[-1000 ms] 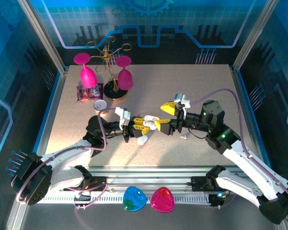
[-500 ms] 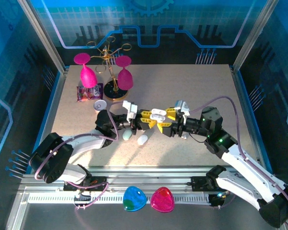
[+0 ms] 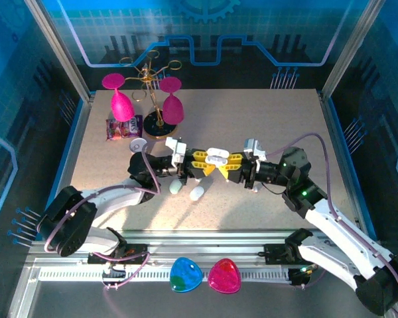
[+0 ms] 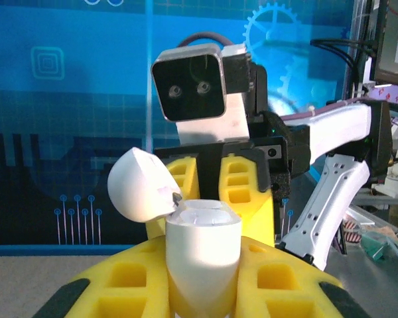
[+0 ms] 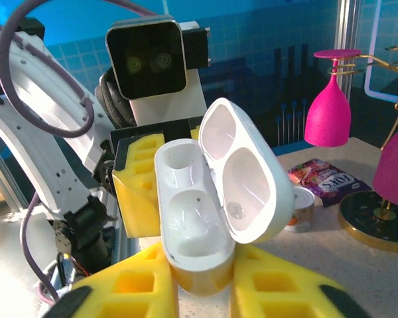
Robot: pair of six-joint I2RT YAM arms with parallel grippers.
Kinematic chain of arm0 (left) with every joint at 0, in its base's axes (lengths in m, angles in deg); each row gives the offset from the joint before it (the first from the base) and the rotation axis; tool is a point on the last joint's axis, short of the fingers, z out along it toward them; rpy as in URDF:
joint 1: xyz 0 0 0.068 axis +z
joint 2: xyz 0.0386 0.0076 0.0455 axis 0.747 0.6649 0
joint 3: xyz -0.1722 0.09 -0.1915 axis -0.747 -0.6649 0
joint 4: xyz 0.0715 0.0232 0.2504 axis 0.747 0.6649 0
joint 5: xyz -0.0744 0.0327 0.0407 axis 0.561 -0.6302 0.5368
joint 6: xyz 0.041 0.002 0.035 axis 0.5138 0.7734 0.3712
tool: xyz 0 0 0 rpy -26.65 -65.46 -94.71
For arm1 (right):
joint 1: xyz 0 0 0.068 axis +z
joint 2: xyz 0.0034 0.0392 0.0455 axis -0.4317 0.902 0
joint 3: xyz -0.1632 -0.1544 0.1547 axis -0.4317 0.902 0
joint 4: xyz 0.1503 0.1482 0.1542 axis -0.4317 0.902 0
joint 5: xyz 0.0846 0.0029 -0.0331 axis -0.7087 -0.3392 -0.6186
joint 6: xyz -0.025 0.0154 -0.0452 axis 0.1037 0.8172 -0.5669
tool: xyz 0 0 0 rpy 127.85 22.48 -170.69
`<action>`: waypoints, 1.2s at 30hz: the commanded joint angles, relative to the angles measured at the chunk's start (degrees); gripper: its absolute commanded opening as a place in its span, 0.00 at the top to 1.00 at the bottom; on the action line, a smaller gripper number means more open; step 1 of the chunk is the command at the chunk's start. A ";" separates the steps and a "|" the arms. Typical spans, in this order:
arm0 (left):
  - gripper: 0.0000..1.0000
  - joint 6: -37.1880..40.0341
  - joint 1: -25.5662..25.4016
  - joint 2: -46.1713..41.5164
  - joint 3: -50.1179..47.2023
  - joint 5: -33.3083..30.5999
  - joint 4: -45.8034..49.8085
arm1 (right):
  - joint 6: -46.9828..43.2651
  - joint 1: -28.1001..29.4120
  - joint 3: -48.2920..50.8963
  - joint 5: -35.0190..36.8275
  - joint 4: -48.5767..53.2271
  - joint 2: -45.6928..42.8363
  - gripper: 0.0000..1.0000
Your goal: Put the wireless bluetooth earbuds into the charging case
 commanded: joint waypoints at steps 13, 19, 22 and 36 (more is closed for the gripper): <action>0.65 -0.91 -0.72 -0.95 -0.36 -0.47 -1.98 | -1.16 -0.31 -0.40 -0.65 3.18 -2.42 0.93; 0.66 -1.08 -0.89 -0.49 0.00 -0.32 -1.34 | -2.97 -0.25 -1.55 -0.23 6.05 -2.20 0.94; 0.70 -0.55 -0.94 -0.40 -0.09 0.62 -1.11 | -2.86 -0.25 -1.38 -0.32 5.40 -2.26 0.94; 0.89 0.29 -1.22 0.56 0.04 2.06 -0.36 | -2.35 -0.25 -1.03 -0.02 4.09 -2.00 0.92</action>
